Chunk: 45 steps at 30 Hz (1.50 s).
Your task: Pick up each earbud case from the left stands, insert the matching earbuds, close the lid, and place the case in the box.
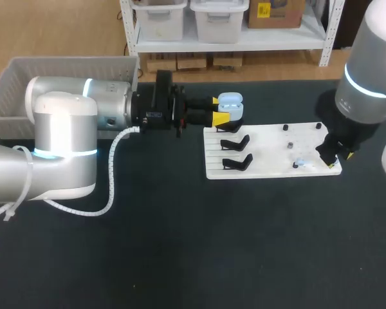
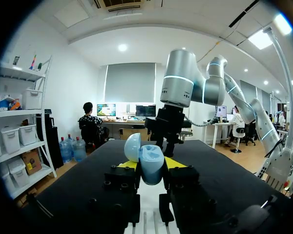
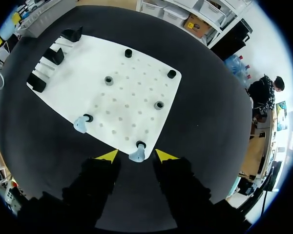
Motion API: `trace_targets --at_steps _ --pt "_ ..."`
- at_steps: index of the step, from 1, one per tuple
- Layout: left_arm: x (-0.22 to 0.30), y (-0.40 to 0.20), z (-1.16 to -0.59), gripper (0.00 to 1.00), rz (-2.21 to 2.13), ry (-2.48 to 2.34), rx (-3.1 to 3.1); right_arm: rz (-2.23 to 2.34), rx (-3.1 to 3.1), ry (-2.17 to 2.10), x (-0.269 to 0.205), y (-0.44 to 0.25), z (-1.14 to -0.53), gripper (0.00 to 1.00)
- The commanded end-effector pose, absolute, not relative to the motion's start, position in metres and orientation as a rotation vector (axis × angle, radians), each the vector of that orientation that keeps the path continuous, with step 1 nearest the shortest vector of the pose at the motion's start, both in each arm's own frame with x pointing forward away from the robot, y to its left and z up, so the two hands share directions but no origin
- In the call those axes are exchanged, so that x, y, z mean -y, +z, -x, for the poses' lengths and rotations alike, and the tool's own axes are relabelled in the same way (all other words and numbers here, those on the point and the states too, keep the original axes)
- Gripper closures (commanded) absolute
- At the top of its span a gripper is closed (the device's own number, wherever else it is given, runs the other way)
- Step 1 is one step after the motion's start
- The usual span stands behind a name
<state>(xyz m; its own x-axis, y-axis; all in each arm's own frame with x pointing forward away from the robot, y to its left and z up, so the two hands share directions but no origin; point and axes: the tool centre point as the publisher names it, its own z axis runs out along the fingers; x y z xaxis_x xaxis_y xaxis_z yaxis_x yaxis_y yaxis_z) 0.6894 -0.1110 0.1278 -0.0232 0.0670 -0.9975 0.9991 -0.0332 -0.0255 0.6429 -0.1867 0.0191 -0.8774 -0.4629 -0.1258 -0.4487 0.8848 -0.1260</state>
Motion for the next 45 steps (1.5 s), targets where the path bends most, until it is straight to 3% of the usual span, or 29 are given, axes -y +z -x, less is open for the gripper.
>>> trace_targets --at_steps 1,34,40,45 --pt "0.1110 0.1269 -0.6875 1.00 -1.266 -1.214 -1.258 0.711 -2.894 -0.180 0.1837 0.0156 -0.6443 0.57" --pt "0.1110 0.1269 -0.6875 1.00 -1.266 -1.214 -1.258 0.695 -2.893 -0.210 0.1881 0.0129 -0.6443 0.67" --pt "0.1110 0.1269 -0.6875 1.00 -1.266 -1.214 -1.258 0.700 -2.895 -0.218 0.1882 0.0120 -0.6435 0.73" --pt "0.1110 0.1269 -0.6875 1.00 -1.266 -1.214 -1.258 0.703 -2.894 -0.225 0.1883 0.0113 -0.6431 0.84"
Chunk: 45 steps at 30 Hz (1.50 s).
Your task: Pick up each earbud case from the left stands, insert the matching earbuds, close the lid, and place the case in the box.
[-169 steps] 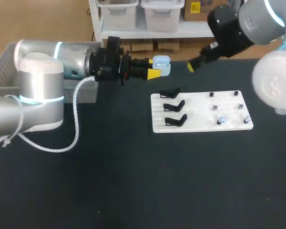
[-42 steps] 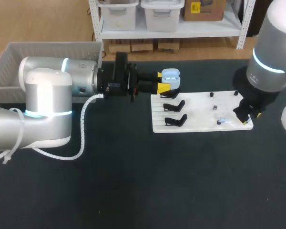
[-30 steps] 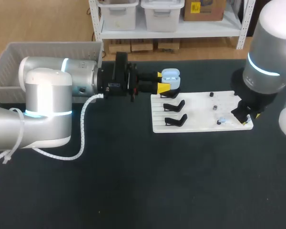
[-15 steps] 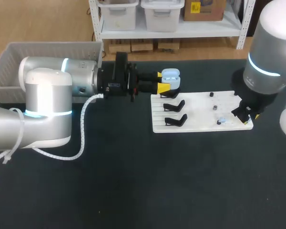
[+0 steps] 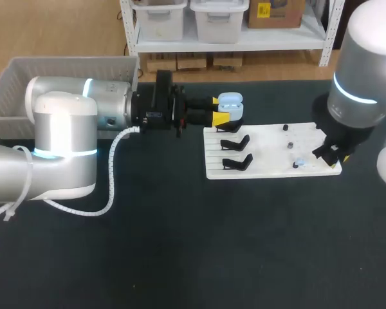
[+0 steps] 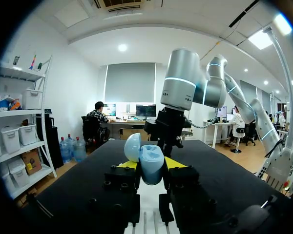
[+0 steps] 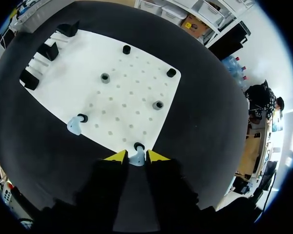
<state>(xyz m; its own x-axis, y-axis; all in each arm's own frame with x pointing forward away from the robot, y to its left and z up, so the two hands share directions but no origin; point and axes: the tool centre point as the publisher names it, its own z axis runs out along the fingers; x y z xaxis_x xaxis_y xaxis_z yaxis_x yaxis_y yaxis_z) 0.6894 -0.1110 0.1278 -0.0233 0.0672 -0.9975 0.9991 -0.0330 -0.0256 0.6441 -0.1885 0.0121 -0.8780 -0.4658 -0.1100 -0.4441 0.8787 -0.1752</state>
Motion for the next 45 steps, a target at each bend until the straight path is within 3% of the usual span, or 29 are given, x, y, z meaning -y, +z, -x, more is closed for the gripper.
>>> trace_targets --at_steps 1,4,17,28,37,45 --pt "0.111 0.127 -0.688 1.00 -1.266 -1.214 -1.258 0.703 -2.894 -0.226 0.188 0.011 -0.643 0.84" --pt "0.111 0.127 -0.688 1.00 -1.266 -1.214 -1.258 0.705 -2.890 -0.232 0.188 0.012 -0.641 1.00" --pt "0.111 0.127 -0.688 1.00 -1.266 -1.214 -1.258 0.687 -2.848 -0.229 0.166 0.084 -0.617 1.00" --pt "0.111 0.127 -0.688 1.00 -1.266 -1.214 -1.258 0.448 -2.964 -0.153 0.103 0.148 -0.622 1.00" --pt "0.111 0.127 -0.688 1.00 -1.266 -1.214 -1.258 0.310 -2.965 -0.156 0.057 0.166 -0.628 1.00" --pt "0.111 0.127 -0.688 1.00 -1.266 -1.214 -1.258 0.310 -2.965 -0.156 0.057 0.166 -0.628 1.00"
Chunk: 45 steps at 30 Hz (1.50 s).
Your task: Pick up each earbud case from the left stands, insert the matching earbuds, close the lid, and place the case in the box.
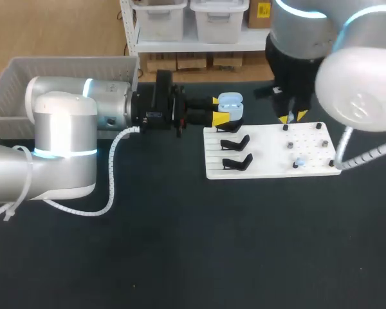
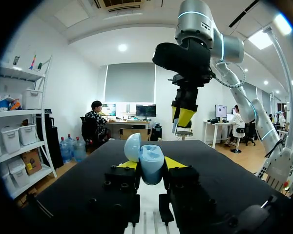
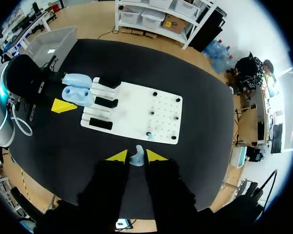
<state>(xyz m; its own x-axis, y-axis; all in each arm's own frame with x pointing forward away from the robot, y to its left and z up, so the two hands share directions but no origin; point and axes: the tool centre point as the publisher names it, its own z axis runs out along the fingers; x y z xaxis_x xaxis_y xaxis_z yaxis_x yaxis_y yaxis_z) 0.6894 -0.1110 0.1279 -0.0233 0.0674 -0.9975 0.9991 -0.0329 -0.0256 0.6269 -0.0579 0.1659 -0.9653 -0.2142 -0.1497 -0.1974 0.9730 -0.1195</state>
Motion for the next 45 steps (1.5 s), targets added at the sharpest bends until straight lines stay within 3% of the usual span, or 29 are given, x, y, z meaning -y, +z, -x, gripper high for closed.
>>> trace_targets --at_steps 1,16,45 --pt "0.111 0.127 -0.688 1.00 -1.266 -1.214 -1.258 0.310 -2.965 -0.156 0.057 0.166 -0.628 1.00" --pt "0.114 0.127 -0.675 1.00 -1.258 -1.199 -1.246 0.310 -2.965 -0.156 0.057 0.166 -0.628 1.00" --pt "0.119 0.118 -0.665 1.00 -1.315 -1.208 -1.201 -0.338 -2.992 -0.212 0.009 0.188 -0.627 1.00"
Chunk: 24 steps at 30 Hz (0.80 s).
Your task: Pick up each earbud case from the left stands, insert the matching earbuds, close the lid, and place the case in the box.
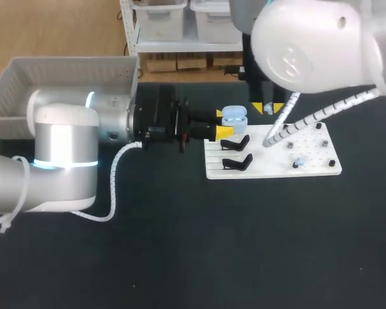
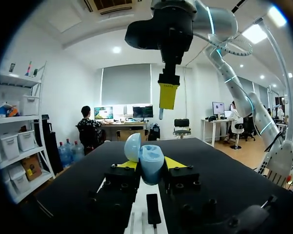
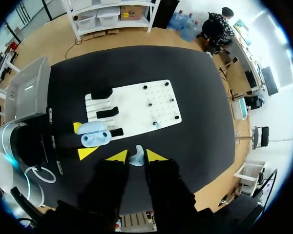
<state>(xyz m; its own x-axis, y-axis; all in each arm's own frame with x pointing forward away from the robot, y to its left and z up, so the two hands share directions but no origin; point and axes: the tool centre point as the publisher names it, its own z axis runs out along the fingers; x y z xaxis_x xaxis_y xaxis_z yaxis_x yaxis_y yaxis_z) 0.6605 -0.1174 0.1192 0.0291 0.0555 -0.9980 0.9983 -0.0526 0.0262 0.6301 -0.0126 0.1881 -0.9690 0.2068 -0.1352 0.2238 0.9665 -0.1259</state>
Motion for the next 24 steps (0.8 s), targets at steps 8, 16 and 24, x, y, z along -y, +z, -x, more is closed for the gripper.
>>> trace_targets --at_steps 8,16,24 --pt "0.121 0.116 -0.667 1.00 -1.319 -1.219 -1.194 -0.407 -3.012 -0.086 -0.003 0.189 -0.624 1.00" --pt "0.122 0.116 -0.667 1.00 -1.318 -1.221 -1.193 -0.413 -3.022 -0.055 -0.006 0.187 -0.625 1.00" --pt "0.122 0.116 -0.667 1.00 -1.318 -1.221 -1.193 -0.413 -3.022 -0.055 -0.006 0.187 -0.625 1.00"
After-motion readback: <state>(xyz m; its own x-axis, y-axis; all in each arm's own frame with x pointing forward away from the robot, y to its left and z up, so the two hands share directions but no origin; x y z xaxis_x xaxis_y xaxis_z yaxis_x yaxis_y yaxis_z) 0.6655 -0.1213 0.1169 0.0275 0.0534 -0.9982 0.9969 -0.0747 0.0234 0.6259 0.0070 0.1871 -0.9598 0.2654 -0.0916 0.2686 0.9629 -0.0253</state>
